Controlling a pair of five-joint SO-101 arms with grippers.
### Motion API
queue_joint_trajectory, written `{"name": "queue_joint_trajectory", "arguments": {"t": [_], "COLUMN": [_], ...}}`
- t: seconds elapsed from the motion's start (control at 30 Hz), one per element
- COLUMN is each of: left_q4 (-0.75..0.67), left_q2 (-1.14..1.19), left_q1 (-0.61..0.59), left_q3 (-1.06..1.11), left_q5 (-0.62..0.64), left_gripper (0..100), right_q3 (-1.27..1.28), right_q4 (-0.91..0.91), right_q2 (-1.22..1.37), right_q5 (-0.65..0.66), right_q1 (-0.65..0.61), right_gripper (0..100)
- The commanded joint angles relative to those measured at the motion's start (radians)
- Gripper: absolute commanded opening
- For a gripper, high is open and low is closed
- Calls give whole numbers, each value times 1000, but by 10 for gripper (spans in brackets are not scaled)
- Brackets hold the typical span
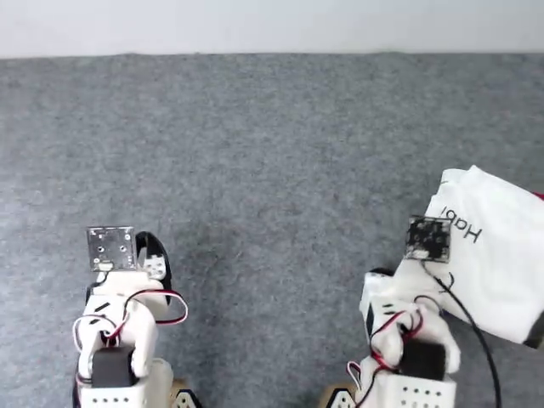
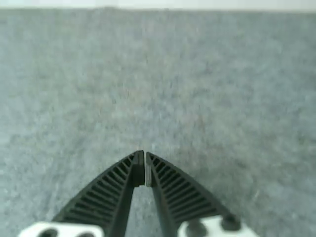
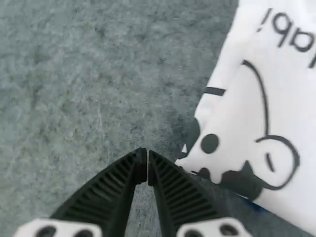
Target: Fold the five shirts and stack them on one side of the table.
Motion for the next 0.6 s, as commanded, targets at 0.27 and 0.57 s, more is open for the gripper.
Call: {"name": "queue_joint_trajectory", "arguments": {"t": [0.27, 0.57], "left_q4": [-21, 72], "left_q2": [-6, -2], "left_q1": [78, 103], "left_q3": [73, 73], "left_q5": [5, 3], "left_gripper": [15, 15], "right_q3": [204, 218], "right_q4": [-15, 97], "right_q2": [-120, -130], "right_q5": [60, 58], "right_q1": [-51, -45], "right_gripper": [10, 10]}}
